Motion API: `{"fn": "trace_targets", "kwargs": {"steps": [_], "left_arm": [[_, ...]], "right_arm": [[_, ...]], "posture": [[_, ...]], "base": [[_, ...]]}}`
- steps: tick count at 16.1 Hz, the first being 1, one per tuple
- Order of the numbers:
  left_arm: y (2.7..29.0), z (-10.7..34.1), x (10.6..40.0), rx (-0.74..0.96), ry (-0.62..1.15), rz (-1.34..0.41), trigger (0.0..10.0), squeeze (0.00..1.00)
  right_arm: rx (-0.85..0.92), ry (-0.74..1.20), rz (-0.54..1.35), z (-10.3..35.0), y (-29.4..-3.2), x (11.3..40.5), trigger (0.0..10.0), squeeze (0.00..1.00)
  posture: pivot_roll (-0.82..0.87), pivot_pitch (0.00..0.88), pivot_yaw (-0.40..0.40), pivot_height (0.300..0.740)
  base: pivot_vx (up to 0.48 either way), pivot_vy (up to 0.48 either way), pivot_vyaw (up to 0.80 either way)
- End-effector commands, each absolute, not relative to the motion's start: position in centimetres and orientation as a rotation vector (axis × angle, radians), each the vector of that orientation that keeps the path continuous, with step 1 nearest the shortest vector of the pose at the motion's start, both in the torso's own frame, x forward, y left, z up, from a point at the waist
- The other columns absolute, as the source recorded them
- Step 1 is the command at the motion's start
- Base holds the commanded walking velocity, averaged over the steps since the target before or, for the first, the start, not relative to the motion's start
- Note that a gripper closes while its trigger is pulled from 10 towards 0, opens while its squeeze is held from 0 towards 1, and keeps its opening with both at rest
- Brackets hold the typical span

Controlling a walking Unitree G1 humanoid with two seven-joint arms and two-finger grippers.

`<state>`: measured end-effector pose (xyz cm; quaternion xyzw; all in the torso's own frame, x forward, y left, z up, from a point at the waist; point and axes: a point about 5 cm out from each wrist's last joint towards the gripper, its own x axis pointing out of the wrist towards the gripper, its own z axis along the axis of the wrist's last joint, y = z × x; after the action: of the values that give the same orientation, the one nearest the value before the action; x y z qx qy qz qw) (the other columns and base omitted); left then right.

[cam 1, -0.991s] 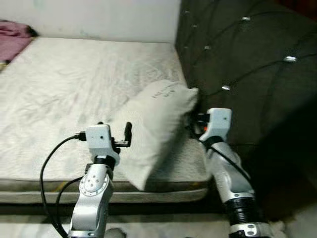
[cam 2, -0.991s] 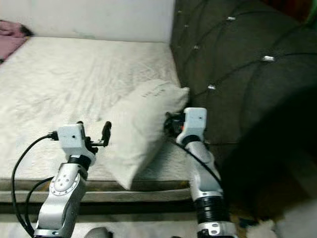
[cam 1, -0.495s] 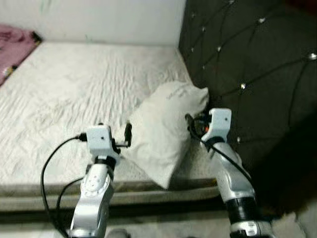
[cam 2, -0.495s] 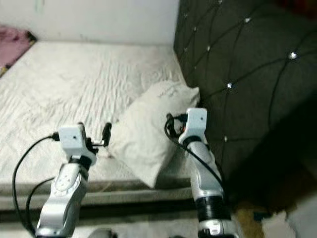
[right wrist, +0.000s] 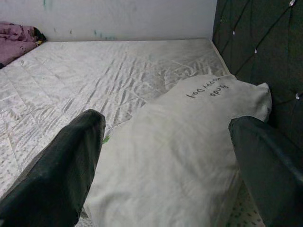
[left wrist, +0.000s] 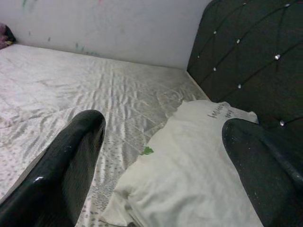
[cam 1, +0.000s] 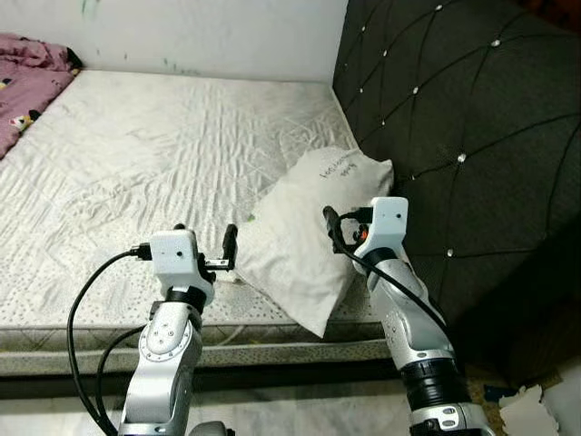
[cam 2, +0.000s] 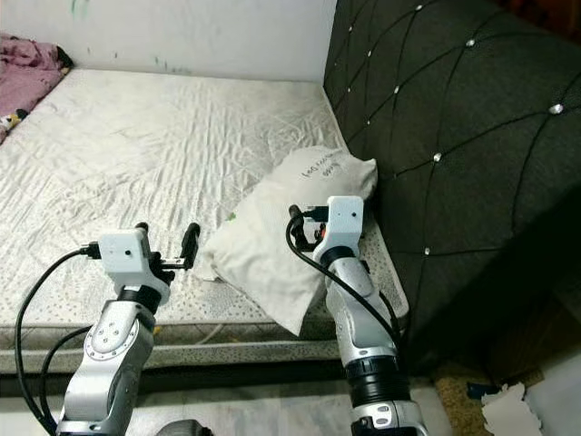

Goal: Clean up the room

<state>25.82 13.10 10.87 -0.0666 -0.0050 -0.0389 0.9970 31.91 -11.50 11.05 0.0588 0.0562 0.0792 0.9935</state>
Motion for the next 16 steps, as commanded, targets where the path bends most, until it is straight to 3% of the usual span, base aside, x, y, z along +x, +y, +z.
{"fn": "trace_targets", "kwargs": {"steps": [1, 11, 16], "left_arm": [[12.7, 11.2, 25.7, -0.140, -0.030, -0.097, 10.0, 0.00], [12.6, 11.3, 25.8, -0.148, -0.035, -0.111, 10.0, 0.00], [13.1, 10.3, 25.9, -0.039, 0.054, -0.036, 10.0, 0.00]], "right_arm": [[0.117, 0.106, 0.147, 11.2, -11.9, 32.0, 10.0, 0.00], [0.112, 0.099, 0.153, 11.3, -11.8, 32.2, 10.0, 0.00], [0.094, 0.104, 0.154, 11.2, -11.9, 32.3, 10.0, 0.00]], "posture": [[0.12, 0.000, -0.051, 0.740], [0.12, 0.000, -0.055, 0.740], [0.13, 0.000, -0.067, 0.740]], "base": [[0.292, 0.000, 0.00], [0.435, 0.000, 0.00], [0.000, 0.000, 0.00]]}}
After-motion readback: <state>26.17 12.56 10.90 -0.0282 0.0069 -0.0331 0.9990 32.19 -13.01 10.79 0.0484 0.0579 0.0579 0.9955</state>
